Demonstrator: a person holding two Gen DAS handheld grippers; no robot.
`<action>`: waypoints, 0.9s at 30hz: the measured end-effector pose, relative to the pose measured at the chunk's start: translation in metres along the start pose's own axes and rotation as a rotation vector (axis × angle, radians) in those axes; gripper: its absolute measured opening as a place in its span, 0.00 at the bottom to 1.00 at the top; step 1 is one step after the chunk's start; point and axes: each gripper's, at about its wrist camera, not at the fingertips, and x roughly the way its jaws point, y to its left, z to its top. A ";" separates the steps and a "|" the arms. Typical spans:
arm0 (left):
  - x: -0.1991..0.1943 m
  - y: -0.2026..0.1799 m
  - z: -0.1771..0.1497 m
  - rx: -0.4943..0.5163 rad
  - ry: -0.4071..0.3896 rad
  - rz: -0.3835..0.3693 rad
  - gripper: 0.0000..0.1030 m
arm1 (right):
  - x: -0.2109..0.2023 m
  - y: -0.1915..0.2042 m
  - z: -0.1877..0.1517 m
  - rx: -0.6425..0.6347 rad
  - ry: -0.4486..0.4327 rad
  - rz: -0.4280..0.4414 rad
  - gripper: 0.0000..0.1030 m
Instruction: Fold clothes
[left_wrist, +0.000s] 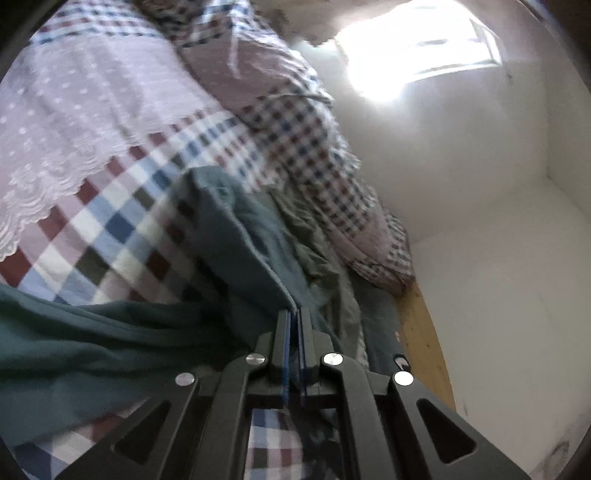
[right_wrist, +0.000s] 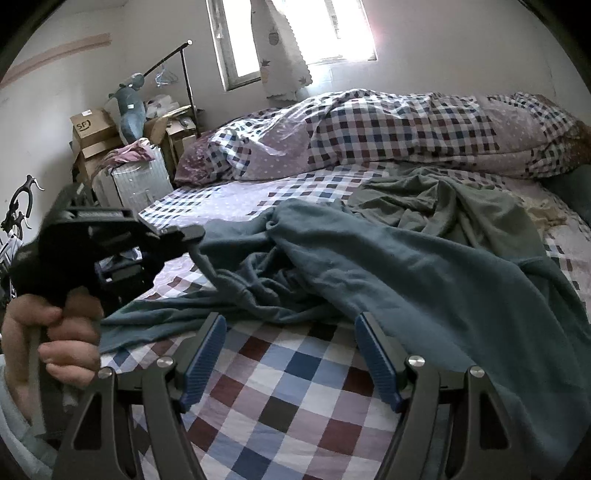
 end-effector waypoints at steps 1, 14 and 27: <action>-0.001 -0.004 -0.001 0.011 0.004 -0.012 0.01 | 0.000 0.002 0.000 -0.005 -0.002 0.004 0.74; -0.010 -0.052 -0.008 0.175 0.077 -0.116 0.01 | -0.002 0.049 -0.006 -0.209 -0.135 -0.106 0.74; -0.024 -0.063 -0.015 0.211 0.105 -0.157 0.01 | 0.015 0.099 -0.014 -0.481 -0.247 -0.335 0.48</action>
